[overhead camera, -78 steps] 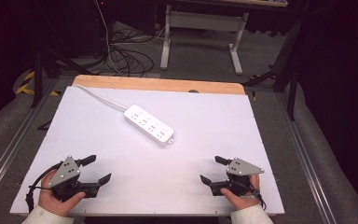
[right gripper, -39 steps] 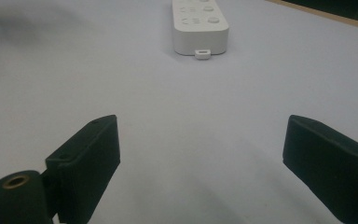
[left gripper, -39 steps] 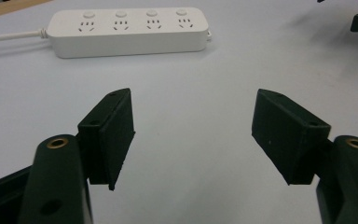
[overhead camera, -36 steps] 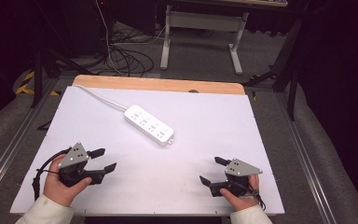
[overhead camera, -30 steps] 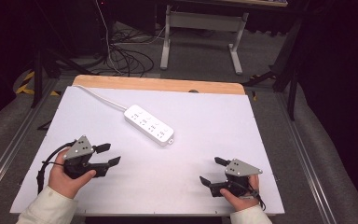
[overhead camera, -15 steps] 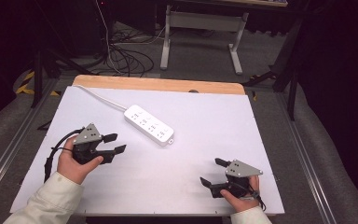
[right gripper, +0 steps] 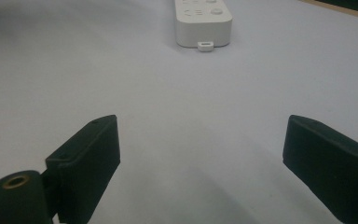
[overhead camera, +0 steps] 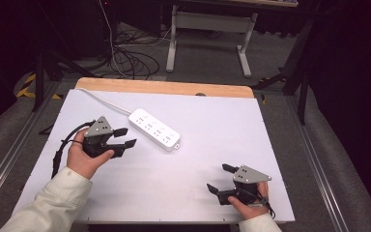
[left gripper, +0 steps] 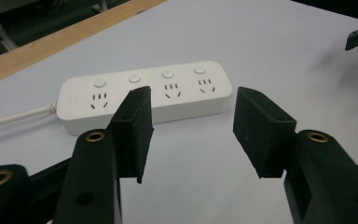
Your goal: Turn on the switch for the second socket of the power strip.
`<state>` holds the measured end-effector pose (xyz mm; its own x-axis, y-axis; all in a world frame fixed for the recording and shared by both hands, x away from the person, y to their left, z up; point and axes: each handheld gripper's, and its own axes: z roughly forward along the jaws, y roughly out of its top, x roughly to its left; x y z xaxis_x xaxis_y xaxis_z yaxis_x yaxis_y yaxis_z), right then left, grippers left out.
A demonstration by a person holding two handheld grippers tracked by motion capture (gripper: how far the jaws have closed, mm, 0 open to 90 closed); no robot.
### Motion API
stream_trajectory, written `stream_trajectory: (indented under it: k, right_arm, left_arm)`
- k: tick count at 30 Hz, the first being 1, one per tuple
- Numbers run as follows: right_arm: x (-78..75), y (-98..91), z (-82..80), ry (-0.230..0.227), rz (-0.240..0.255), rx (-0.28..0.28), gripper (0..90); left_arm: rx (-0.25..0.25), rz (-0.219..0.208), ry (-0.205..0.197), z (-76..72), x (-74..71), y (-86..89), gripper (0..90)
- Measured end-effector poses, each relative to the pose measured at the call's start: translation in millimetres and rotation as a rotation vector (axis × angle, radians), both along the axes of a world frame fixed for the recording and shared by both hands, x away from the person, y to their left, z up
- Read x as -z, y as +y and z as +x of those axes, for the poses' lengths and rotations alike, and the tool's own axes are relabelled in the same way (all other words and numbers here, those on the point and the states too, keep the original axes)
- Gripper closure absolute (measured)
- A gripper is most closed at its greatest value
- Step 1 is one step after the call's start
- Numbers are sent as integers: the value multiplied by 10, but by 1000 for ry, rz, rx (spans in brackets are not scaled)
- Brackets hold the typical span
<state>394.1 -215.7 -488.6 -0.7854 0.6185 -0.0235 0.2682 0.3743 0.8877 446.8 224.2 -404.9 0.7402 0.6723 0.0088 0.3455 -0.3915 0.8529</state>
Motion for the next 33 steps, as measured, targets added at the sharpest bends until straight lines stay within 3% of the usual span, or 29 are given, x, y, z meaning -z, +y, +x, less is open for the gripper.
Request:
stream_trajectory:
  k: [4,13,18,23,31,33]
  right_arm:
    - [0,0,1,0,0,-2,114]
    - [4,5,-3,5,3,-10,112]
    - [8,-3,-1,4,7,-15,111]
    - [6,-25,-1,6,12,-19,109]
    - [6,-26,-3,5,15,-24,109]
    - [5,-27,-3,6,16,-26,107]
  left_arm:
    - [-5,-8,-9,87,-48,-62,472]
    - [-4,23,-20,266,-127,-183,471]
    - [1,1,4,391,-144,-261,511]
    - [3,11,2,477,-155,-337,526]
    - [9,-22,-7,652,-110,-442,566]
    - [22,-60,-7,687,-71,-464,573]
